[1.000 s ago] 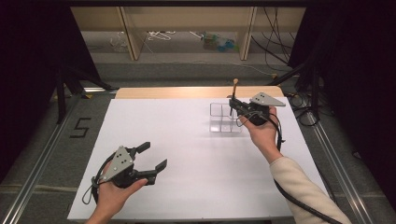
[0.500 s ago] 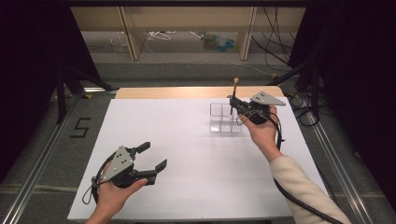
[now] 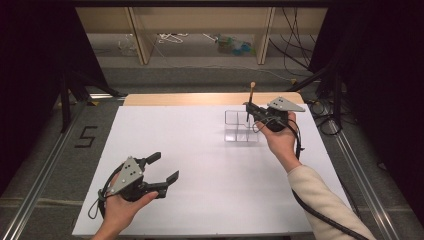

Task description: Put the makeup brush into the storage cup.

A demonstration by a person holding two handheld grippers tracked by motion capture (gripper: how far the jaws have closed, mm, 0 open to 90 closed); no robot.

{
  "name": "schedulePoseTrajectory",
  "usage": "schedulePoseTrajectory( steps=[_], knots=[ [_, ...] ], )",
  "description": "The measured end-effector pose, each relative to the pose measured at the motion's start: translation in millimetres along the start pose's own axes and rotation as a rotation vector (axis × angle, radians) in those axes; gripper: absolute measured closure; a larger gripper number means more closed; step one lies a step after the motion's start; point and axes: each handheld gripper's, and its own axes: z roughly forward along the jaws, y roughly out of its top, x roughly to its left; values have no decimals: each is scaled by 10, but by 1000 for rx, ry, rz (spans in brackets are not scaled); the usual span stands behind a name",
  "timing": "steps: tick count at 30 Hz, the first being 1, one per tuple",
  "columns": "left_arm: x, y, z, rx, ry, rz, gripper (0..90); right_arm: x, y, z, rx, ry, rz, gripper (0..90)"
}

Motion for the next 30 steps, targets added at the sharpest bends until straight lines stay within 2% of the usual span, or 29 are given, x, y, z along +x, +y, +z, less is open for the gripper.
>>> schedulePoseTrajectory(
  steps=[11,23,26,30],
  knots=[
    [1,0,0,0,-1,2,175,-11,9,36,5,6,12,840],
    [-1,0,-1,0,0,1,175,-24,17,69,-3,-9,2,840],
    [1,0,0,0,0,1,175,-24,22,67,12,-1,13,840],
    [1,-1,0,-1,0,0,175,-33,30,81,0,-5,6,840]
  ],
)
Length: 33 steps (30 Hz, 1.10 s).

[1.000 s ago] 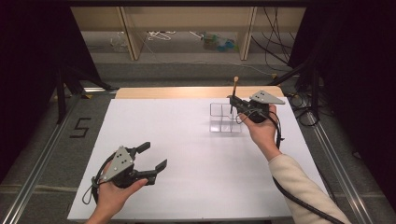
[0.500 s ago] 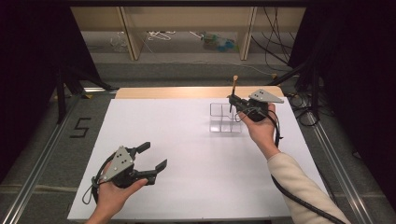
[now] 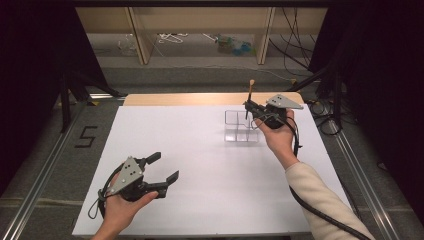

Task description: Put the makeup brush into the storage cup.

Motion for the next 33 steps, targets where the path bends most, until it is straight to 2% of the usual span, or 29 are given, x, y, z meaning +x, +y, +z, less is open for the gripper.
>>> schedulePoseTrajectory(
  steps=[17,19,21,25,29,30,33],
  knots=[
    [-1,-1,1,-1,0,-3,175,-3,10,81,-6,-5,0,839],
    [0,-2,2,0,-1,-3,175,2,10,82,10,-5,7,839],
    [0,-3,2,1,-1,-3,175,-6,5,99,-6,-9,2,839],
    [1,-3,3,0,-1,-3,175,-13,5,105,7,-9,0,839],
    [1,-3,4,0,-1,-4,175,-13,-4,128,-3,-11,0,839],
    [1,-4,4,0,-2,-3,176,-22,-4,135,-11,-16,-14,840],
    [2,-4,4,0,-2,-4,175,-16,-8,142,2,-14,2,839]
  ],
)
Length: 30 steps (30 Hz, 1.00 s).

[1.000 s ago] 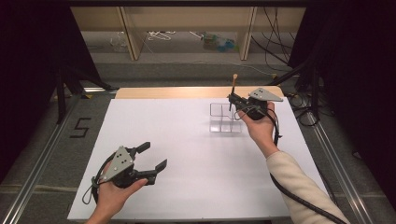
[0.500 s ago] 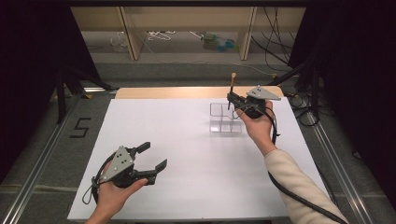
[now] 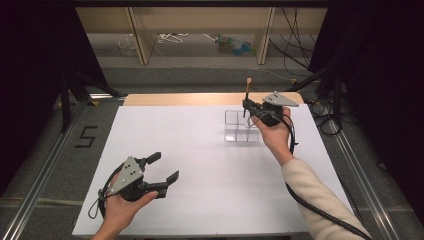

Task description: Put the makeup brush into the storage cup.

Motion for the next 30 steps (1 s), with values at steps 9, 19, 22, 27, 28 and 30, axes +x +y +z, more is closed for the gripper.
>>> schedulePoseTrajectory(
  steps=[9,19,22,27,28,30],
  knots=[
    [-2,0,-2,0,2,-3,175,-8,-19,12,20,1,5,839],
    [0,2,-3,-1,1,1,175,-27,-47,24,23,-8,10,839],
    [1,0,-3,0,1,1,175,-40,-55,29,25,-12,2,839],
    [1,2,-5,-1,2,3,175,-51,-74,34,30,-18,1,839],
    [0,1,-4,0,1,2,175,-51,-79,37,29,-12,4,839],
    [1,3,-5,0,1,5,175,-43,-87,39,37,-12,14,839]
  ],
)
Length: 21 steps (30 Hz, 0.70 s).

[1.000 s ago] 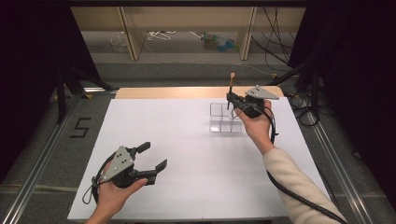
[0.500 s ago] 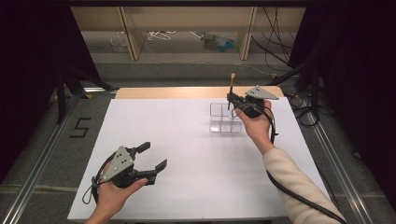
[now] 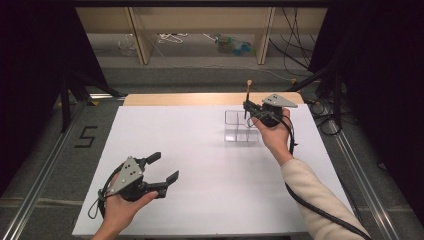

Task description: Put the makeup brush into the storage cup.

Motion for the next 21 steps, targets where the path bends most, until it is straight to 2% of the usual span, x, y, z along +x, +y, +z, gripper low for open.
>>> schedulePoseTrajectory(
  steps=[1,5,9,19,20,21],
  knots=[
    [-2,0,0,0,1,-3,175,-7,-4,6,-7,-4,-13,839],
    [1,-2,0,0,1,-4,175,0,-16,10,10,1,1,839],
    [0,-1,0,0,1,-3,175,-14,-31,23,-7,-2,-11,839],
    [0,-2,-1,0,1,-3,175,-17,-64,31,24,-11,-10,839],
    [0,-1,-1,0,1,-3,175,-27,-70,39,7,-10,-22,839],
    [-1,-1,-1,0,1,-3,175,-17,-71,32,26,-7,-6,839]
  ],
)
